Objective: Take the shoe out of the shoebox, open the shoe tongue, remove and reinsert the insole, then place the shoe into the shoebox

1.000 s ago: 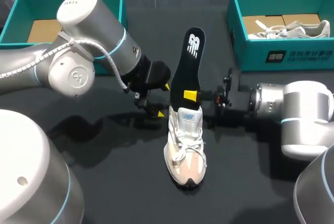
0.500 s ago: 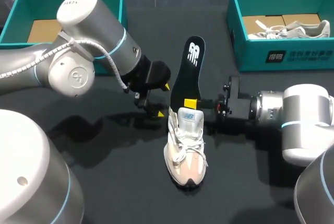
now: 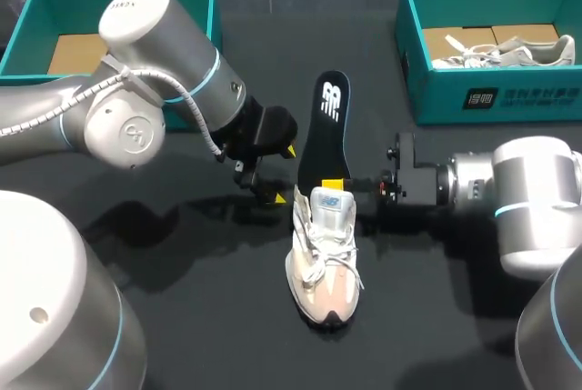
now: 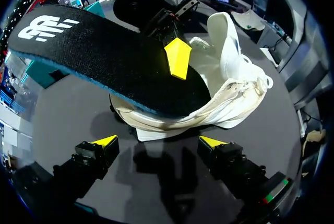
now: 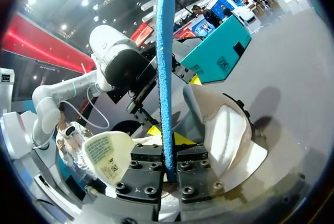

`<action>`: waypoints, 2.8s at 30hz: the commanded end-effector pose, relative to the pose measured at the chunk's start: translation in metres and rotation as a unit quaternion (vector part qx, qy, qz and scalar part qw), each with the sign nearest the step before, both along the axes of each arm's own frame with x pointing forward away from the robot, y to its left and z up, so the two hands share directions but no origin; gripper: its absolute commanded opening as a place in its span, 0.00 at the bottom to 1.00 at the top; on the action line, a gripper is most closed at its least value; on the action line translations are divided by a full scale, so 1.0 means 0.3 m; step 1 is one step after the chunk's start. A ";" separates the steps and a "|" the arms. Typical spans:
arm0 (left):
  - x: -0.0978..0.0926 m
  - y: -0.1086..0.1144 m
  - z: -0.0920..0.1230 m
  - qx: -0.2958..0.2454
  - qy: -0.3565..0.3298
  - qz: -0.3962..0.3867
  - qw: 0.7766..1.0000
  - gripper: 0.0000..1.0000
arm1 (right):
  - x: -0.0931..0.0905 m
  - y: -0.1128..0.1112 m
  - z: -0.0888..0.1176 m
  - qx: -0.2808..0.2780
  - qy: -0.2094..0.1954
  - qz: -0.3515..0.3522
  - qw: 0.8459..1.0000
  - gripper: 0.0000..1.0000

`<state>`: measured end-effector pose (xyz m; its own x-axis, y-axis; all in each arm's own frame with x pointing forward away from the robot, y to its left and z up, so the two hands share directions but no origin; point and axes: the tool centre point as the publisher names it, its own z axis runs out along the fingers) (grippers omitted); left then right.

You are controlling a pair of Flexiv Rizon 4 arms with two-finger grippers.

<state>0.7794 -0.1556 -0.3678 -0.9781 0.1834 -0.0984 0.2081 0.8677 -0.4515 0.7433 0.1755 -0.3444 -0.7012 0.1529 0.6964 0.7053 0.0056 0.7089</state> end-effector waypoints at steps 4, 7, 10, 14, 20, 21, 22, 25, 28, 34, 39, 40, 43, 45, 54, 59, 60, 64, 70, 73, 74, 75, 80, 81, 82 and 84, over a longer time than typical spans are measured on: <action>0.000 0.000 -0.002 0.000 0.000 0.000 1.000 1.00 | 0.008 0.012 -0.009 0.010 -0.015 0.015 1.000 0.08; 0.000 0.000 -0.002 0.000 0.000 0.000 1.000 1.00 | 0.011 0.019 0.003 0.010 -0.022 0.020 1.000 0.11; 0.000 0.000 -0.002 0.000 0.000 0.000 1.000 1.00 | 0.011 0.022 0.011 0.010 -0.027 0.023 0.999 0.16; 0.000 0.000 -0.002 0.000 0.000 0.000 1.000 1.00 | 0.010 0.024 0.025 0.011 -0.034 0.027 0.999 0.20; 0.000 0.000 -0.002 0.000 0.000 0.000 1.000 1.00 | 0.013 0.031 0.042 0.007 -0.043 0.033 0.999 0.24; 0.000 0.000 -0.002 0.000 0.000 0.000 1.000 1.00 | 0.014 0.032 0.045 0.006 -0.044 0.034 0.998 0.25; 0.000 0.000 -0.002 0.000 0.000 0.000 1.000 1.00 | 0.015 0.032 0.046 0.006 -0.045 0.035 0.998 0.26; 0.000 0.000 -0.002 0.000 0.000 0.000 1.000 1.00 | 0.020 0.033 0.052 0.004 -0.048 0.037 0.998 0.28; 0.000 0.000 -0.002 0.000 0.000 0.000 1.000 1.00 | 0.025 0.037 0.058 0.004 -0.051 0.041 0.998 0.31; 0.000 0.000 -0.002 0.000 0.000 0.000 1.000 1.00 | 0.030 0.043 0.072 -0.001 -0.057 0.049 0.997 0.33; 0.000 0.000 -0.002 0.000 0.000 0.000 1.000 1.00 | 0.039 0.047 0.091 -0.008 -0.064 0.055 0.996 0.34; 0.000 0.000 -0.002 0.000 0.000 0.000 1.000 1.00 | 0.043 0.048 0.094 -0.009 -0.065 0.056 0.996 0.34; 0.000 0.000 -0.002 0.000 0.000 0.000 1.000 1.00 | 0.052 0.052 0.103 -0.012 -0.069 0.061 0.996 0.34; 0.000 0.000 -0.002 0.000 0.000 0.000 1.000 1.00 | 0.060 0.055 0.112 -0.015 -0.071 0.064 0.995 0.34; 0.000 0.000 -0.002 0.000 0.000 0.000 1.000 1.00 | 0.108 0.065 0.167 -0.018 -0.093 0.077 0.993 0.32; 0.000 0.000 -0.002 0.000 0.000 0.000 1.000 1.00 | 0.128 0.074 0.182 -0.016 -0.099 0.081 0.992 0.27; 0.000 0.000 -0.002 0.000 0.000 0.000 1.000 1.00 | 0.132 0.075 0.185 -0.015 -0.101 0.080 0.992 0.25; 0.000 0.000 -0.002 0.000 0.000 0.000 1.000 1.00 | 0.140 0.074 0.188 -0.011 -0.100 0.072 0.992 0.00; 0.000 0.000 -0.002 0.000 0.000 0.000 1.000 1.00 | 0.126 0.064 0.143 -0.008 -0.078 0.068 0.995 0.00; 0.000 0.000 -0.002 0.000 0.000 0.000 1.000 1.00 | 0.102 0.055 0.119 -0.004 -0.065 0.063 0.996 0.00; 0.000 0.000 -0.002 0.000 0.000 0.000 1.000 1.00 | 0.094 0.053 0.112 -0.003 -0.061 0.061 0.996 0.00; 0.000 0.000 -0.002 0.000 0.000 0.000 1.000 1.00 | 0.085 0.051 0.106 -0.003 -0.058 0.060 0.997 0.00; 0.000 0.000 -0.002 0.000 0.000 0.000 1.000 1.00 | 0.042 0.040 0.068 0.003 -0.036 0.051 0.998 0.00; 0.000 0.000 -0.002 0.000 0.000 0.000 1.000 1.00 | 0.034 0.038 0.060 0.004 -0.030 0.050 0.998 0.00; 0.000 0.000 -0.002 0.000 0.000 0.000 1.000 1.00 | 0.027 0.036 0.052 0.005 -0.025 0.049 0.998 0.00; 0.000 0.000 -0.002 0.000 0.000 0.000 1.000 1.00 | 0.015 0.035 0.039 0.007 -0.014 0.049 0.999 0.00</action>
<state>0.7794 -0.1556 -0.3678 -0.9781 0.1835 -0.0984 0.2082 0.8677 -0.4515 0.7546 0.1861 -0.3284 -0.7360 0.0704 0.6733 0.6770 0.0691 0.7327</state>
